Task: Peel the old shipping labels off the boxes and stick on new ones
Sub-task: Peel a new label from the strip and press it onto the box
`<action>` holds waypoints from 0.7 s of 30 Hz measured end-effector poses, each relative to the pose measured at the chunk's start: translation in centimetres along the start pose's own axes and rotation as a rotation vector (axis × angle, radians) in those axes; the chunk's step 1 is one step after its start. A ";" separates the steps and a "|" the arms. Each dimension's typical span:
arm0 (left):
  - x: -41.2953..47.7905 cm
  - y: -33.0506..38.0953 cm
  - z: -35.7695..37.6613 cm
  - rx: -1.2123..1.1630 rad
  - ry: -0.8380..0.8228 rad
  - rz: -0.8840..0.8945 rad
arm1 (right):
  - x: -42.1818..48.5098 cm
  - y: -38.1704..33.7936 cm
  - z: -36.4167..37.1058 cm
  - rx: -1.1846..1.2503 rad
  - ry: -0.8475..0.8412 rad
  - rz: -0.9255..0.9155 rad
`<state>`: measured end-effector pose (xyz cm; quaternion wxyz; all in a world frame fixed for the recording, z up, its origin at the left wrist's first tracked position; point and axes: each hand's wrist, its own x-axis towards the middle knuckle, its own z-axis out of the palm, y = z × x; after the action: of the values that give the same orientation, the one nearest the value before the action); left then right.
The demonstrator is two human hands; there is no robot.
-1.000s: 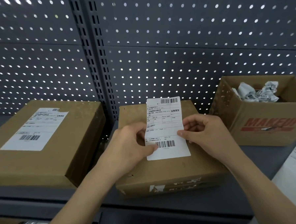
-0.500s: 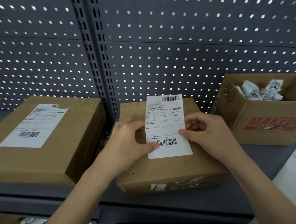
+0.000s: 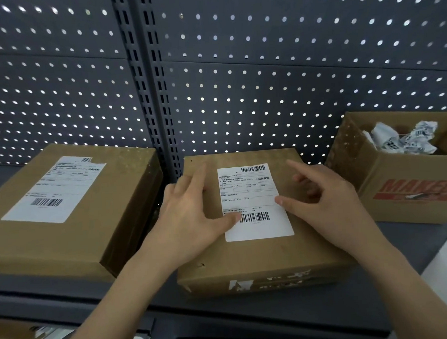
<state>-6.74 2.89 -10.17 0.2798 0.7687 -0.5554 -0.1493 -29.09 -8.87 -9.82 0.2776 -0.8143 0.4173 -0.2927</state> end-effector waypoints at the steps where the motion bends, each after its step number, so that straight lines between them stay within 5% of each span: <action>1: -0.2 0.1 0.1 0.061 0.007 0.001 | 0.0 0.1 -0.4 -0.070 -0.037 0.008; 10: -0.7 0.1 1.7 0.272 0.054 0.108 | -0.5 -0.3 -0.5 -0.214 -0.315 0.033; 21: 1.5 -0.9 1.4 0.225 -0.014 0.088 | 1.9 -0.3 0.3 -0.413 -0.257 0.045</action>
<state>-6.29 1.31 -11.73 0.1943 0.7691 -0.6037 -0.0790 -27.83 -10.22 -9.31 0.1623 -0.8750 0.4475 -0.0888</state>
